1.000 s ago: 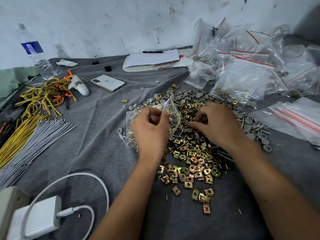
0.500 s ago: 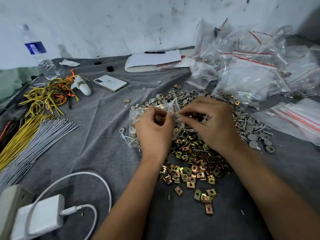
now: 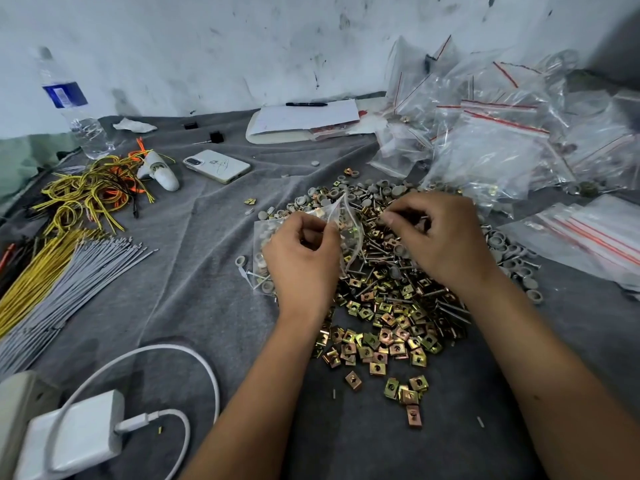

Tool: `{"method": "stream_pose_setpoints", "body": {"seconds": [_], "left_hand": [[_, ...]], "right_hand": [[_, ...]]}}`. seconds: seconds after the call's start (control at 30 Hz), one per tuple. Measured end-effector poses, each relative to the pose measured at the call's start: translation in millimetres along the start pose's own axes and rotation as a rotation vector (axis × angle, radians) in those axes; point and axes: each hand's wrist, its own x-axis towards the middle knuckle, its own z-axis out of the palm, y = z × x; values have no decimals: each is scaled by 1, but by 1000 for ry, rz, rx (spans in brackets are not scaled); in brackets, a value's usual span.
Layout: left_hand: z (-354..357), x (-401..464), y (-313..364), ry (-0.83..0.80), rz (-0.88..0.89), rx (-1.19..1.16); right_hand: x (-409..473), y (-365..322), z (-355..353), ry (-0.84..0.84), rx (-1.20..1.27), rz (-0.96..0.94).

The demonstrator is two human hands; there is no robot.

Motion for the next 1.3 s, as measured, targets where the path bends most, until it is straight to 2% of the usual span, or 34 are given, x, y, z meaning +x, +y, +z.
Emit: {"method": "stream_pose_setpoints", "body": {"seconds": [0.17,0.33,0.43,0.53,0.6,0.77,1.1,1.2,1.3], "left_hand": [[-1,0,0,3,-11,4],[-1,1,0,0,-21,5],[-1,1,0,1,-21,8],[-1,1,-1,-7,-16,20],[-1,0,0,-31,-13,26],[0,-1,-1,-45,34,62],[0,0,-2,-36,21,46],[1,0,-2,-25,22,34],[1,0,-2,-25,17,26]], "right_hand": [[2,13,-2,-227,-264,40],[2,13,-5,-293,-195,81],[1,9,-3,-231,-132,85],[-1,1,0,-57,52,88],[-2,-8,2,19,136,24],[-5,-26,8,15,178,-132],[-3,-21,7,46,157,-129],[0,-13,0,-47,81,-132],[2,-1,-10,-289,-84,-72]]}}
